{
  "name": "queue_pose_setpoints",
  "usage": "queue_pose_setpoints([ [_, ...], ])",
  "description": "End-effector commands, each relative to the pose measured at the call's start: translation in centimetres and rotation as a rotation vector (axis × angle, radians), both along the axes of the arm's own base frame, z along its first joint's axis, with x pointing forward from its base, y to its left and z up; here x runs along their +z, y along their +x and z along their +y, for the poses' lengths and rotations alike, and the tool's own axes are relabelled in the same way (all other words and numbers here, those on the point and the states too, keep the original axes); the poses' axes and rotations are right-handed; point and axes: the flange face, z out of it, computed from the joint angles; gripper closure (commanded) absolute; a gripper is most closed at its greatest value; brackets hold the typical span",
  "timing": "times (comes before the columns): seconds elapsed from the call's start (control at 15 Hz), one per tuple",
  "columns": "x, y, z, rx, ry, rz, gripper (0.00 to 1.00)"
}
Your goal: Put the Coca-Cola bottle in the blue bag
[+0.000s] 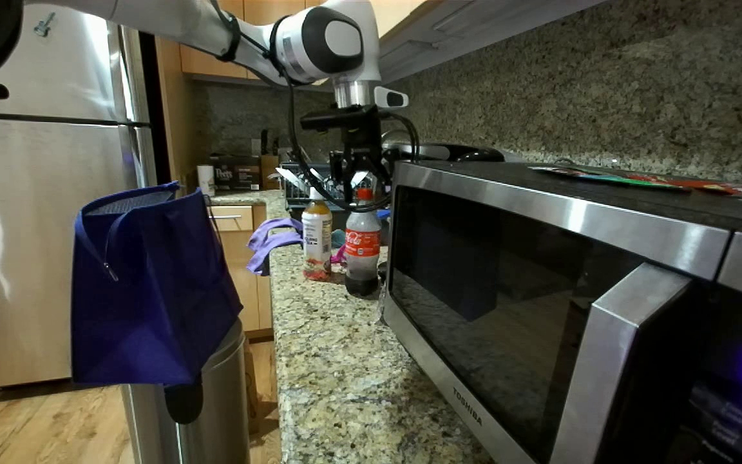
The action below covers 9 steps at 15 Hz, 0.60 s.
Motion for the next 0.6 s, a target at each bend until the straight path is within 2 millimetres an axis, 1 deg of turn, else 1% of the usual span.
queue_pose_setpoints([
  [0.0,0.08,0.29,-0.40,0.036,0.032,0.003,0.40],
  [0.2,-0.26,0.34,-0.42,0.044,0.039,0.008,0.61],
  [0.4,-0.34,0.33,-0.51,0.044,0.040,0.011,0.80],
  [0.47,-0.08,0.33,-0.49,0.044,0.043,0.008,0.84],
  [0.53,0.03,0.30,-0.50,0.042,0.045,0.009,0.84],
])
